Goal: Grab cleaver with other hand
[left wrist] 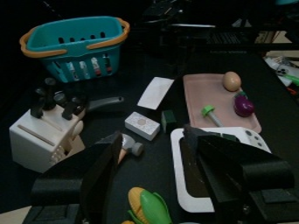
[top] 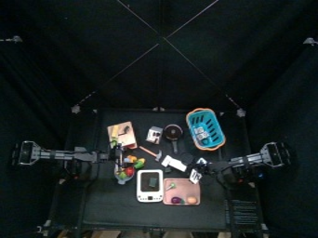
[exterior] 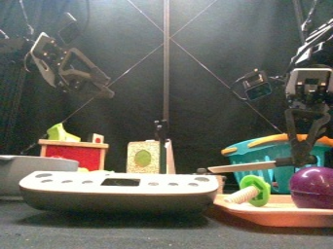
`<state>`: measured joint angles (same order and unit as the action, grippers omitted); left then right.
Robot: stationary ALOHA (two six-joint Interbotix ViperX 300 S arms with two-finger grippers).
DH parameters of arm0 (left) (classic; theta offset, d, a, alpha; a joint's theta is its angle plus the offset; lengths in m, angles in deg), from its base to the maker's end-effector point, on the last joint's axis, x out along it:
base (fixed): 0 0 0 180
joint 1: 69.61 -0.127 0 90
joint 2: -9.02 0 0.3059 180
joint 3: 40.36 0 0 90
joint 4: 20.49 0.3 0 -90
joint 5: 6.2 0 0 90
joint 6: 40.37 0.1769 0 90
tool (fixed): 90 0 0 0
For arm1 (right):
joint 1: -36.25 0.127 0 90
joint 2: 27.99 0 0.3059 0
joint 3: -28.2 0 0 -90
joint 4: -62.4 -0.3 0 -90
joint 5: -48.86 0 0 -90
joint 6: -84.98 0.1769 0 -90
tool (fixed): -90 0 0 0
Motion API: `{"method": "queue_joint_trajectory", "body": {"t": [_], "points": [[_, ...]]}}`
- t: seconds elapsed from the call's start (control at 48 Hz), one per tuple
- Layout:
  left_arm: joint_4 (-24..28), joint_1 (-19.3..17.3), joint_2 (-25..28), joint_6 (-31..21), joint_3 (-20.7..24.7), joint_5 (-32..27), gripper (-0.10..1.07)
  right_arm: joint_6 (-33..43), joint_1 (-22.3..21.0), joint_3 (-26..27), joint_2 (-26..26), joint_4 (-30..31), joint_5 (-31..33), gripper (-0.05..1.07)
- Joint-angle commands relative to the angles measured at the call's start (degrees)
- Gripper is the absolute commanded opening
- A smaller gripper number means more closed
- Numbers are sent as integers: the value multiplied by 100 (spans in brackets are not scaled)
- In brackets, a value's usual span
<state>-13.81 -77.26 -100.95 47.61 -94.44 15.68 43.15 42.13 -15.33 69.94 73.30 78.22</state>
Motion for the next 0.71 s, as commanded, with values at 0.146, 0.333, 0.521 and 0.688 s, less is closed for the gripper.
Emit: {"method": "queue_joint_trajectory", "body": {"t": [0.146,0.333,0.521,0.688], "points": [[193,26,-9,18,105,62,93,-35,-26,510,378,-281,-290,56],[923,193,-9,18,264,211,93,-35,-35,844,519,-475,-694,56],[1854,316,0,18,387,413,93,-35,-9,958,527,-738,-1397,56],[2153,325,88,35,589,729,93,-35,149,976,527,-870,-1898,56]]}}
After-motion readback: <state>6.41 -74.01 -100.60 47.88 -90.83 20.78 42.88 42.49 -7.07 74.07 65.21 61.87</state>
